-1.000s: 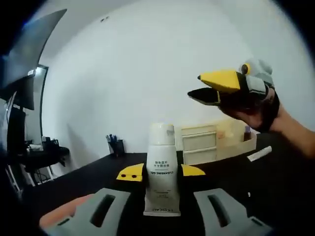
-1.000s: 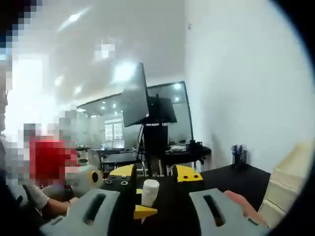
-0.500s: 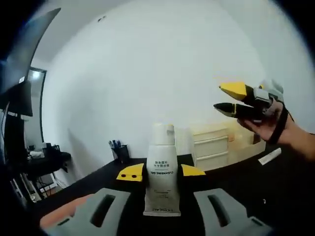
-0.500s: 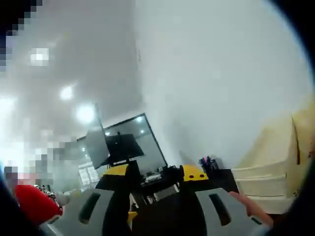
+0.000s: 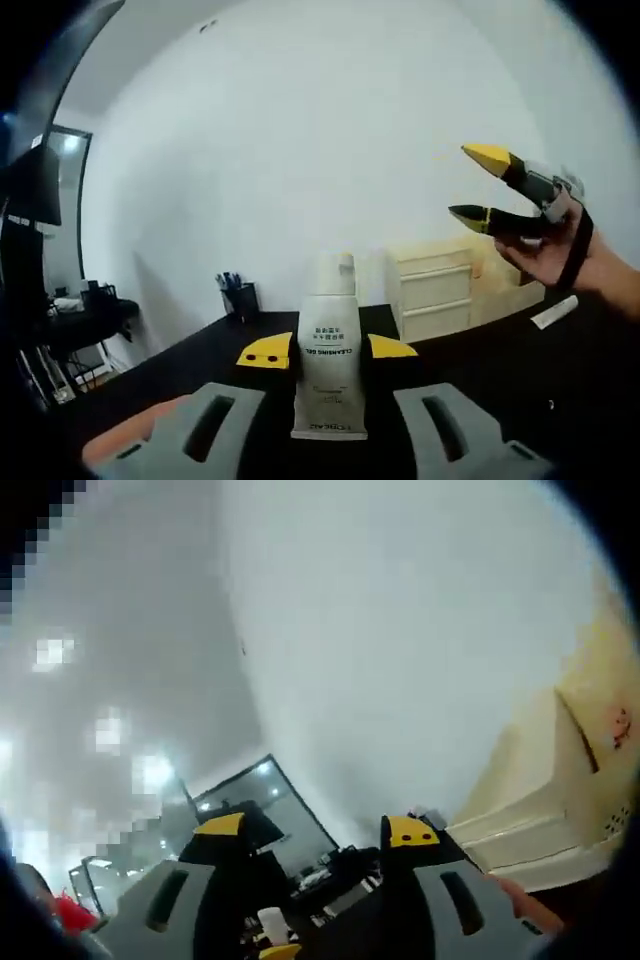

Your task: Open the drawer, pick up the cosmetic bottles from the table one by one, place them into the drawer, release the gripper, close the drawer, and move the gripper away

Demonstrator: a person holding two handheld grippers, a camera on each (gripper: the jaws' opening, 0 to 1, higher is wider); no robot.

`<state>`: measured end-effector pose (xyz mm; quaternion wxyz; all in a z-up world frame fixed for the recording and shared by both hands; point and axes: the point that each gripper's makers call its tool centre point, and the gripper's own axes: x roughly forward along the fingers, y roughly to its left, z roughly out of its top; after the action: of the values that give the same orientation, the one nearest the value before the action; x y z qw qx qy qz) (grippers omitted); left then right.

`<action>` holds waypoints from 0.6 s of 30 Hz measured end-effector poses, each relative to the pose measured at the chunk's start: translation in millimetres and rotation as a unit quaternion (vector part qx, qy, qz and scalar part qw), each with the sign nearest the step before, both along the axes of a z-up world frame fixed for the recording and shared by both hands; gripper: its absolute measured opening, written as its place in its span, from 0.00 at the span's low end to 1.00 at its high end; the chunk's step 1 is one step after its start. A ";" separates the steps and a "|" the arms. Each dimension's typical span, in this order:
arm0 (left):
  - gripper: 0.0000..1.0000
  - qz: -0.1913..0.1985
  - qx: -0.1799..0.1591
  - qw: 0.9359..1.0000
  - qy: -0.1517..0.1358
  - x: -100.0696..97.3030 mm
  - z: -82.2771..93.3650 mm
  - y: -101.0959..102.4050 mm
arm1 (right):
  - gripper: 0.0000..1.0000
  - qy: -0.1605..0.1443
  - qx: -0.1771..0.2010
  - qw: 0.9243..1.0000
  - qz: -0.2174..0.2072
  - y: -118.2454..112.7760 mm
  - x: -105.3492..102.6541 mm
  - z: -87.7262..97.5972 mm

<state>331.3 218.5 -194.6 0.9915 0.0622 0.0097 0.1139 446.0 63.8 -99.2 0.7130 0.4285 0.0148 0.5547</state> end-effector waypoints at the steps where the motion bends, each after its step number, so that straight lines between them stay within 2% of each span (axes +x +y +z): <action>1: 0.21 -0.001 -0.002 1.000 -0.001 1.9 -1.2 0.8 | 0.49 0.006 0.003 1.000 0.002 1.2 -0.5 -2.1; 3: 0.21 -0.001 -0.004 1.000 0.001 4.9 -4.5 1.0 | 0.51 0.018 0.004 1.000 0.003 3.0 1.2 -4.9; 6: 0.21 -0.003 -0.007 1.000 0.003 10.3 -10.4 1.6 | 0.65 0.024 0.006 1.000 0.002 5.8 2.8 -7.1; 9: 0.21 -0.002 -0.011 1.000 0.005 15.2 -15.6 4.4 | 0.75 0.032 0.003 0.999 -0.009 7.0 6.8 -13.2; 14: 0.21 -0.003 -0.015 1.000 0.011 26.7 -23.9 7.8 | 0.83 0.070 0.004 0.998 -0.003 19.2 0.8 -33.6; 18: 0.21 0.000 -0.010 1.000 0.017 35.8 -29.4 15.9 | 0.83 0.090 0.005 0.996 0.014 30.1 -5.3 -49.1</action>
<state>367.0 234.4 -224.0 0.9918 0.0544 0.0277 0.1125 440.7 93.9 -148.3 0.6991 0.4797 0.0821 0.5238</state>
